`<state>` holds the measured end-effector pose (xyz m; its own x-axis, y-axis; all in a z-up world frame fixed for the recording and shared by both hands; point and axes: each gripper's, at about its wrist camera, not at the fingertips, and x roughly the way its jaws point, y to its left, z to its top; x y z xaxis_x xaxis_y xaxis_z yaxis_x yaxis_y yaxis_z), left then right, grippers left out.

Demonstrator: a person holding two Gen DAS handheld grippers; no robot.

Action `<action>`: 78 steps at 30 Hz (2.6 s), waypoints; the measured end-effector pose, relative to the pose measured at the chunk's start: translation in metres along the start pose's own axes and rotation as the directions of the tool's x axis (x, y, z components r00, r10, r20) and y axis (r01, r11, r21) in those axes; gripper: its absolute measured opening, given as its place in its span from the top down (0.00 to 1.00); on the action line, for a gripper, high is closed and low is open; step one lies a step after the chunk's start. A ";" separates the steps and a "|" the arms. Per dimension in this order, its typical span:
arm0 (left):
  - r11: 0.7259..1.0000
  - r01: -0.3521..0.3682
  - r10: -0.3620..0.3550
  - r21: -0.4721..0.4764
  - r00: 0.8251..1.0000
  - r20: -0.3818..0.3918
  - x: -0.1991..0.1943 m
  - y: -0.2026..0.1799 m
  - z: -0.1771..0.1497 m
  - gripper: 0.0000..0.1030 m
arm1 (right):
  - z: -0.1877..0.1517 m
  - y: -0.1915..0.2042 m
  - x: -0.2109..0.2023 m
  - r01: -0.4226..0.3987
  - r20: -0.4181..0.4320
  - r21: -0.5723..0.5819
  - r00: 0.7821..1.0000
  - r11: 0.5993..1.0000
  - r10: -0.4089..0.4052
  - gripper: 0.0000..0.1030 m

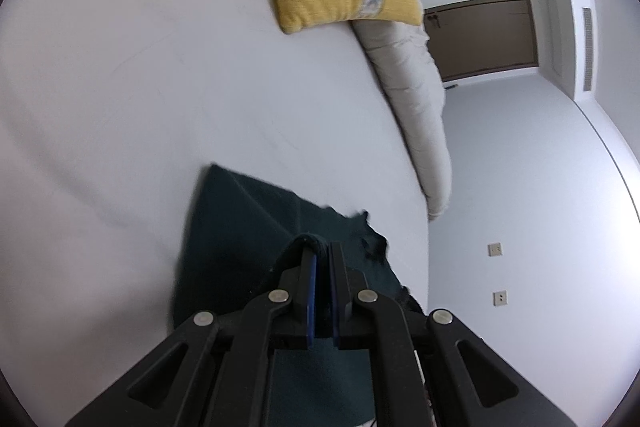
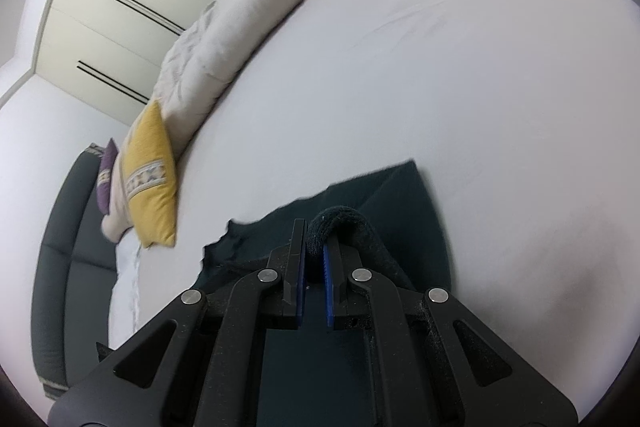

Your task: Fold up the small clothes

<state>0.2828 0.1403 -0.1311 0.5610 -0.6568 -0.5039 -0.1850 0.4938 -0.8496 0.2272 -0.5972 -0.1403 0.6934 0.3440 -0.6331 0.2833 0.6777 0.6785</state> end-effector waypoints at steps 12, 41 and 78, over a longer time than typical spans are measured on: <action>0.995 -0.095 0.095 0.001 0.995 -0.022 0.047 0.017 0.025 0.93 | 0.020 -0.017 0.065 0.065 -0.008 0.023 0.998 0.998 -0.065 0.94; 0.891 -0.341 0.319 0.298 0.940 0.123 0.045 -0.023 -0.004 0.44 | -0.012 0.046 0.083 0.208 0.039 -0.261 0.978 0.943 -0.205 0.46; 0.677 -0.529 0.462 0.511 0.846 0.265 0.016 -0.017 -0.107 0.72 | -0.065 0.028 0.036 0.329 0.134 -0.386 0.944 0.862 -0.301 0.53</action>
<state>0.2085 0.0611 -0.1415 0.6029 -0.1769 -0.7779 -0.0102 0.9733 -0.2292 0.2167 -0.5235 -0.1681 0.6582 0.0340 -0.7521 0.2171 0.9480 0.2328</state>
